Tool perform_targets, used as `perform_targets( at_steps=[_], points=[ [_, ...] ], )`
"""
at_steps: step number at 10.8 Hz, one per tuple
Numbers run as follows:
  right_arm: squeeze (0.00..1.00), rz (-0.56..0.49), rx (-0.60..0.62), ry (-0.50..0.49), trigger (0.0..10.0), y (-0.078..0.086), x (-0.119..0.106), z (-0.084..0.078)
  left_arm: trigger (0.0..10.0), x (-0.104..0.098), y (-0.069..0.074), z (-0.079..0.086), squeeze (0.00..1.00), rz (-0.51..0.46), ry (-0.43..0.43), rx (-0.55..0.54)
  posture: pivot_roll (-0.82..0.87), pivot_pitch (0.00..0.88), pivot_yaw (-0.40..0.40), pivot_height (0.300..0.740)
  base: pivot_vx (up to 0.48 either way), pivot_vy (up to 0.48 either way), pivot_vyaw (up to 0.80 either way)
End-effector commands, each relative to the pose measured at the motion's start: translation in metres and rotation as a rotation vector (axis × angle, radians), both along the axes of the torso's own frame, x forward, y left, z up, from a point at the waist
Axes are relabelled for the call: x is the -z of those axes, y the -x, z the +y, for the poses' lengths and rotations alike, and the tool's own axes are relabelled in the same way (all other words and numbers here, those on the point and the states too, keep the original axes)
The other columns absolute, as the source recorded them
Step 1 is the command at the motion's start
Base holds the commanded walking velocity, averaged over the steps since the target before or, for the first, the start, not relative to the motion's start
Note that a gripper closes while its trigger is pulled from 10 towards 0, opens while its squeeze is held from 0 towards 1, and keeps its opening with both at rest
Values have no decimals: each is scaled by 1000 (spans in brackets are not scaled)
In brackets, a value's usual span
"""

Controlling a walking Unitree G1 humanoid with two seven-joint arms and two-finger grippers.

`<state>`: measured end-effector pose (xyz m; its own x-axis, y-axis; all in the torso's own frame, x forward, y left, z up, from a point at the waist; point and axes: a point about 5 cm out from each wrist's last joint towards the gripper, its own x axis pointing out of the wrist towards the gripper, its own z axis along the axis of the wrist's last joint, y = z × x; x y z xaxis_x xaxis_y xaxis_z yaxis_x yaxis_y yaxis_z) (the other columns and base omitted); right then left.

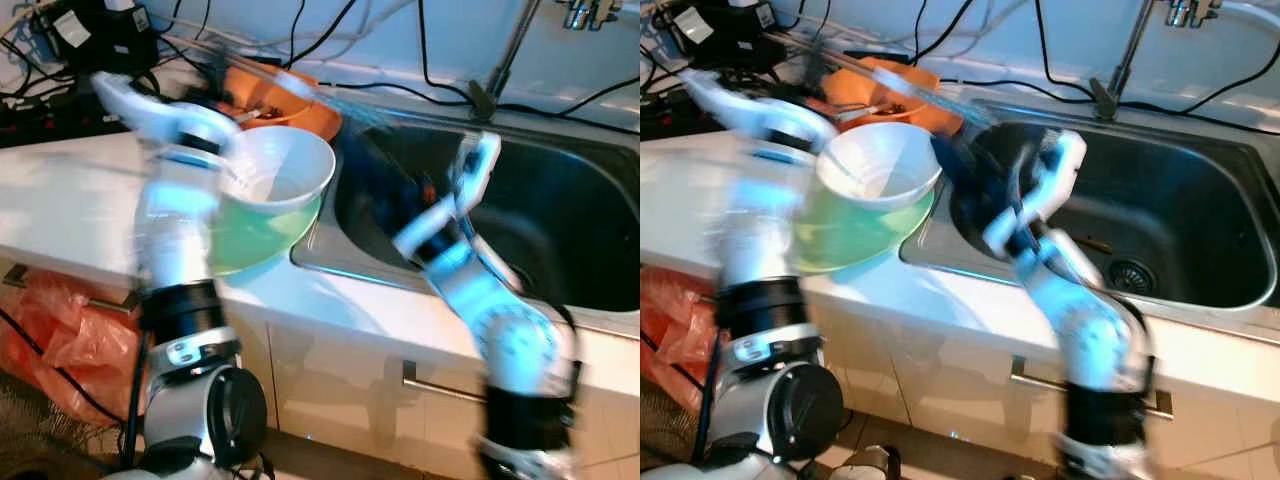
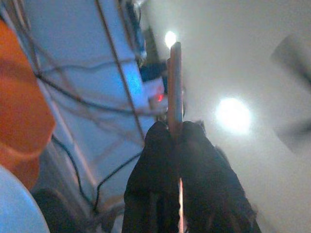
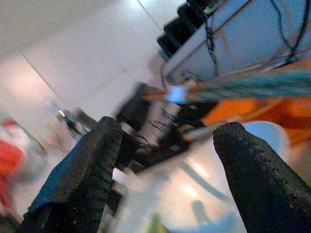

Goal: Kitchen organization

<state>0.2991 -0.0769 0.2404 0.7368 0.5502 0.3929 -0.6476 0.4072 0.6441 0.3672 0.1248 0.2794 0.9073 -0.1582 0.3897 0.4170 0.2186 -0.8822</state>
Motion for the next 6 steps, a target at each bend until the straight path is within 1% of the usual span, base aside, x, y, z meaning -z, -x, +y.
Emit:
perform_targets(
  at_steps=[1, 2, 4, 5, 6],
  points=[
    [0, 28, 40, -70, 10000, -5, -3, -7, 0, 6, 2, -39, 0, 11, 63, 92, 59, 42, 14, 740, 0, 0, 0],
    [0, 36, 52, -95, 10000, -7, -5, -8, 0, 7, 2, -47, 0, 26, 90, 108, 54, 40, 16, 740, 0, 0, 0],
    [0, 69, 71, -155, 10000, -12, -8, -10, 0, 5, 2, -59, 0, 9, 100, 141, 50, 39, 20, 740, 0, 0, 0],
    [0, 90, 74, -181, 10000, -14, -8, -11, 0, 2, 2, -60, 0, 0, 101, 142, 50, 41, 21, 740, 0, 0, 0],
    [0, 137, 76, -216, 10000, -16, -4, -11, 0, 0, 2, -59, 0, -10, 105, 136, 53, 45, 16, 740, 0, 0, 0]
  ],
)
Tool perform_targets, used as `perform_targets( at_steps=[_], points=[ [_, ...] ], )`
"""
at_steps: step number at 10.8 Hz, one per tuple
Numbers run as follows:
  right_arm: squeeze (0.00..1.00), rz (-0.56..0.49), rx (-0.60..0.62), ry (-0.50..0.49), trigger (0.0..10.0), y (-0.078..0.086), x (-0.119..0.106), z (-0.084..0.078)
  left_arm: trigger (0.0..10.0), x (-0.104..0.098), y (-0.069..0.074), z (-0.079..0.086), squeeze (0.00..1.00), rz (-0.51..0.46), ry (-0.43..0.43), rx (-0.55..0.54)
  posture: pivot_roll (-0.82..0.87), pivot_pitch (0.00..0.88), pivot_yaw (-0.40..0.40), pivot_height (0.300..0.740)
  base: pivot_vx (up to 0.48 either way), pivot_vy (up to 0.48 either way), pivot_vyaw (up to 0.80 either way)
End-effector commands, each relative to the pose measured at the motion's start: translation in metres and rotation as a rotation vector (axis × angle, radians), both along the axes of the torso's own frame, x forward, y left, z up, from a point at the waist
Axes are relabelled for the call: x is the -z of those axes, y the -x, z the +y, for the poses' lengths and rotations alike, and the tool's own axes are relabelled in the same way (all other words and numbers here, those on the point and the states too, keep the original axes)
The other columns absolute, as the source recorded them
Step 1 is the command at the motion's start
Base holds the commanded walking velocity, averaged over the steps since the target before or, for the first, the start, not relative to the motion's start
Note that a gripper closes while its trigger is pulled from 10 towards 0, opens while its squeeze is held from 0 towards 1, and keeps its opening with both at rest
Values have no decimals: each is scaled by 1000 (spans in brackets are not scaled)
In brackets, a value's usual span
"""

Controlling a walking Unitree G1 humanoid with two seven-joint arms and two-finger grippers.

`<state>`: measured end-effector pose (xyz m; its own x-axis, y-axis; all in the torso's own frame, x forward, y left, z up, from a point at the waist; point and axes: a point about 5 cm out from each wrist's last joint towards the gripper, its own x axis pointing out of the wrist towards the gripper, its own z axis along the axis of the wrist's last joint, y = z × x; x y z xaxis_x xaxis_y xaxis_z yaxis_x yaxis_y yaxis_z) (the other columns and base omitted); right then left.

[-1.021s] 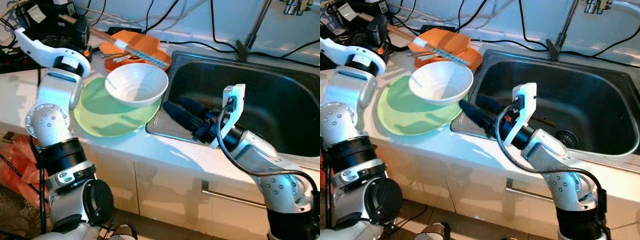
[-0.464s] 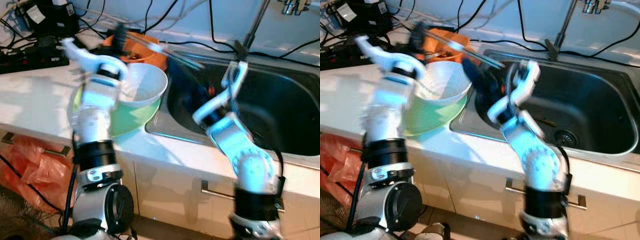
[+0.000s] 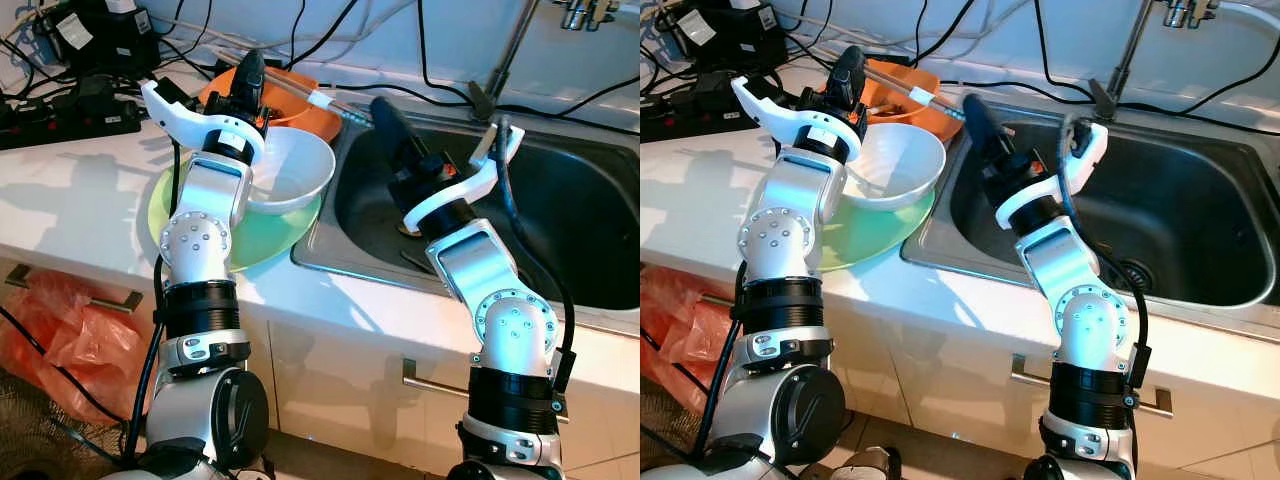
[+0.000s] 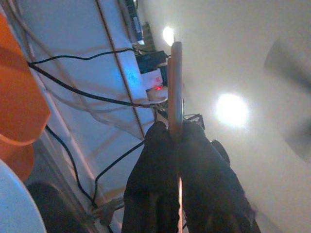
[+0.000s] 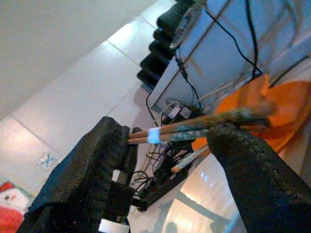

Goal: Kitchen organization

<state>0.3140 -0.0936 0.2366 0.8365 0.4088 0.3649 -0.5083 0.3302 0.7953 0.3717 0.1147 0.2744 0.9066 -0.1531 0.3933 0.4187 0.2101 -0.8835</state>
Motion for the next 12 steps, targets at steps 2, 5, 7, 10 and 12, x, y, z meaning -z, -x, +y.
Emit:
perform_targets(
  at_steps=[2, 5, 7, 10, 12],
  points=[
    [0, 41, -34, -43, 10000, -1, 2, 11, 0, -2, 6, -49, 0, 2, 94, 127, 55, 50, 14, 740, 0, 0, 0],
    [0, 114, -43, -21, 10000, -2, 23, 11, 0, 4, 7, -51, 0, 17, 81, 134, 56, 59, 16, 740, 0, 0, 0],
    [0, 81, -3, -31, 10000, -11, 20, 9, 0, 14, 10, -60, 0, 60, 73, 161, 60, 73, 23, 740, 0, 0, 0],
    [0, 29, 29, -60, 10000, -24, 8, 10, 0, 21, 13, -65, 0, 93, 75, 185, 59, 90, 23, 740, 0, 0, 0],
    [0, -7, 9, -71, 10000, -24, 3, 14, 0, 30, 14, -69, 0, 142, 74, 190, 53, 101, 23, 740, 0, 0, 0]
  ],
)
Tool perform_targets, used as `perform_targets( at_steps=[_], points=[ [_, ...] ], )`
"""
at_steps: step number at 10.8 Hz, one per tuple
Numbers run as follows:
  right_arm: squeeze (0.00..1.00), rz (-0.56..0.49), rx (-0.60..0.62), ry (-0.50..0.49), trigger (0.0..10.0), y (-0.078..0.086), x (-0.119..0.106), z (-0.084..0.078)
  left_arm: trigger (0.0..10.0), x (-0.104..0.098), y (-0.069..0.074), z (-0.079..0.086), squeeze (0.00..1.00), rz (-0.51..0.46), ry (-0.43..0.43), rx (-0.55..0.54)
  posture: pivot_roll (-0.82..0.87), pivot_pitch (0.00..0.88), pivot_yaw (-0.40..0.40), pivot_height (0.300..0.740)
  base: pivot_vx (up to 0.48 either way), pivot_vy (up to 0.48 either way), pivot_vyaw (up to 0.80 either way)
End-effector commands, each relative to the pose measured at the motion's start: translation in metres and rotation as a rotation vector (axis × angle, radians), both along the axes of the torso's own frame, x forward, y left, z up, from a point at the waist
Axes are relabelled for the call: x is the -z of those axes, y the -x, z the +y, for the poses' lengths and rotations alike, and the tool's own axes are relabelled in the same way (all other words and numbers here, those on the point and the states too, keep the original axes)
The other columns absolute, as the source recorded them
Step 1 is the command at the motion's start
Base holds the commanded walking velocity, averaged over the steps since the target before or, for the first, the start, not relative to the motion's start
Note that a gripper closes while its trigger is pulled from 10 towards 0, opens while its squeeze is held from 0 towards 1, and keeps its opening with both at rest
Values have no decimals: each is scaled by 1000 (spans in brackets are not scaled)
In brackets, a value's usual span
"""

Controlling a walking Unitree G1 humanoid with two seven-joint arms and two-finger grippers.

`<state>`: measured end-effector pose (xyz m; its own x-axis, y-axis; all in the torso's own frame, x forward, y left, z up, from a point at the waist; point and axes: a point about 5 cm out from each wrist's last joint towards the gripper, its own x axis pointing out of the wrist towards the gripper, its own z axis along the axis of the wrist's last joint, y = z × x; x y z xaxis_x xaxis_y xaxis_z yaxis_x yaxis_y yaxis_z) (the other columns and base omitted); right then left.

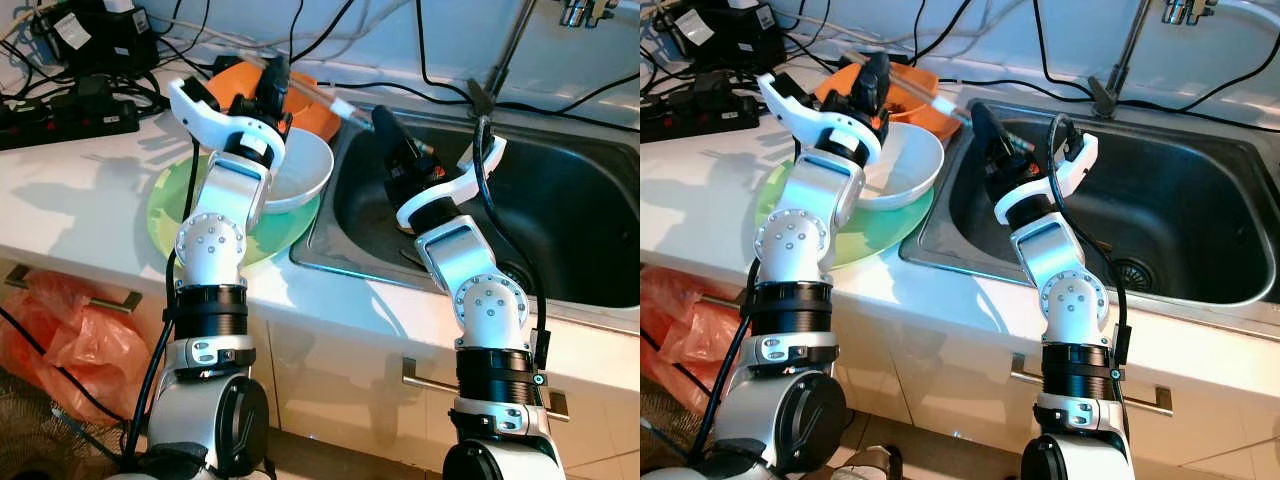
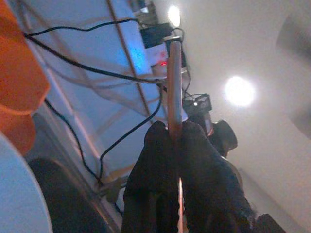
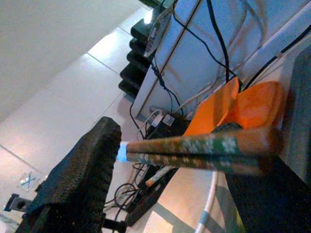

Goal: Kitchen organization

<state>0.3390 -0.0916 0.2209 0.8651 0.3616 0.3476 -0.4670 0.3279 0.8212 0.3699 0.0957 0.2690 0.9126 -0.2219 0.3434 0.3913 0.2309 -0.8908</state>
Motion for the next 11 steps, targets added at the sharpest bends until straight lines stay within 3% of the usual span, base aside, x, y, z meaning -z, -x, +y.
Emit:
perform_targets(
  at_steps=[1, 2, 3, 10, 11],
  points=[
    [0, -14, -18, -16, 10000, -3, -8, 13, 0, 22, 13, -50, 0, 91, 132, 136, 53, 101, 23, 740, 0, 0, 0],
    [0, -11, -8, -24, 9373, -4, -8, 13, 0, 20, 14, -51, 0, 86, 134, 143, 55, 104, 23, 740, 0, 0, 0],
    [0, -4, 7, -36, 0, -7, -9, 14, 0, 21, 15, -53, 0, 90, 133, 147, 58, 104, 23, 740, 0, 0, 0],
    [0, 21, 65, -56, 0, -14, -11, 9, 0, 24, 15, -55, 0, 105, 118, 154, 54, 96, 27, 740, 0, 0, 0],
    [0, 24, 70, -55, 0, -15, -11, 8, 9529, 24, 15, -56, 0, 109, 85, 151, 53, 96, 26, 740, 0, 0, 0]
  ],
)
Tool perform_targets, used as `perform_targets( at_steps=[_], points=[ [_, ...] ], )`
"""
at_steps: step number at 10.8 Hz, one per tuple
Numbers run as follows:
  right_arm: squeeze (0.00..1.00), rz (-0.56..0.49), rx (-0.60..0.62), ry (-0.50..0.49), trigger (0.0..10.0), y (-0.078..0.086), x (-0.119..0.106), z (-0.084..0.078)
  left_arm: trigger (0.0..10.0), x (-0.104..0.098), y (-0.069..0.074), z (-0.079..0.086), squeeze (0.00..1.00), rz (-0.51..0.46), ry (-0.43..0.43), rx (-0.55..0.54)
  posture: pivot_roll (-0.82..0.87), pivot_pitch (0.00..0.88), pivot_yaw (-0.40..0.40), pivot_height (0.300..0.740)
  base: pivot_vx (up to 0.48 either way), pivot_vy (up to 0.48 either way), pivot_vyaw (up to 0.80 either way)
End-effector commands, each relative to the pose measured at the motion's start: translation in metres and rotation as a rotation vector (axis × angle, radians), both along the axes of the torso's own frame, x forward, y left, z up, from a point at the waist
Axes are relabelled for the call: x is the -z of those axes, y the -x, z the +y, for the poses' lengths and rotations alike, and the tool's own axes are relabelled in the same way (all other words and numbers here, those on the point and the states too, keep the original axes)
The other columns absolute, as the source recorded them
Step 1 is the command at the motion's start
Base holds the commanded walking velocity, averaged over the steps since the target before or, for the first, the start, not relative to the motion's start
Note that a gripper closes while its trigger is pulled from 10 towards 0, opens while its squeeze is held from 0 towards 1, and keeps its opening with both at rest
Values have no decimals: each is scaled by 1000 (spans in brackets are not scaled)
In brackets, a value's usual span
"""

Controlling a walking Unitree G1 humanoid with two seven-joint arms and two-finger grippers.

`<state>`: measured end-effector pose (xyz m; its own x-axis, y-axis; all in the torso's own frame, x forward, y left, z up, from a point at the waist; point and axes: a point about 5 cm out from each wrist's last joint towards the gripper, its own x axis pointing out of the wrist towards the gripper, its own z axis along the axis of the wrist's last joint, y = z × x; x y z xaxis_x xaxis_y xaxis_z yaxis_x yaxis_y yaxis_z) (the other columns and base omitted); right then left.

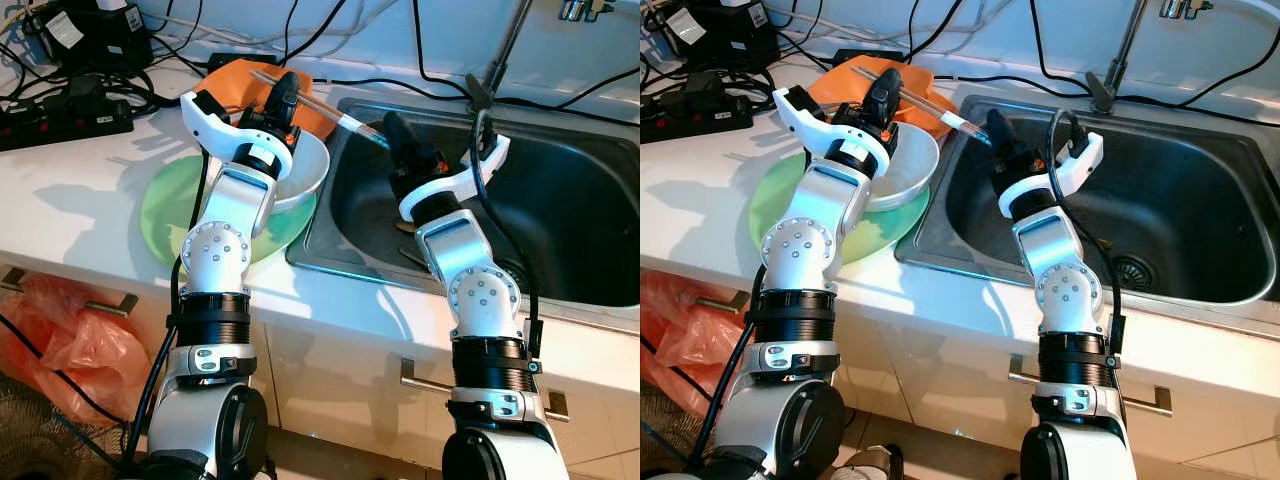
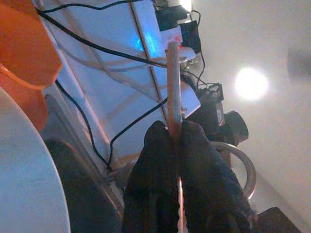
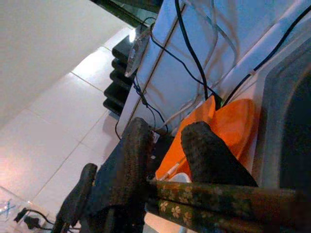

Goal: Kitchen organization

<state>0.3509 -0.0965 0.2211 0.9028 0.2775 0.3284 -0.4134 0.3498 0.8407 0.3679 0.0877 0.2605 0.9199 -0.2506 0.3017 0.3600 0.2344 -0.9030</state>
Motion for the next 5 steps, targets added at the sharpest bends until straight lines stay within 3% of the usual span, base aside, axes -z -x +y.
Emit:
perform_targets(
  at_steps=[1, 2, 5],
  points=[
    [0, -3, -12, -33, 0, -3, -10, 13, 10000, 16, 13, -49, 0, 65, 55, 122, 53, 96, 26, 740, 0, 0, 0],
    [0, 2, -4, -31, 0, -3, -10, 11, 10000, 17, 13, -51, 1000, 64, 8, 129, 54, 93, 23, 740, 0, 0, 0],
    [0, 8, 18, -36, 0, -6, -11, 8, 10000, 18, 16, -54, 1000, 37, -53, 179, 61, 88, 20, 740, 0, 0, 0]
  ],
)
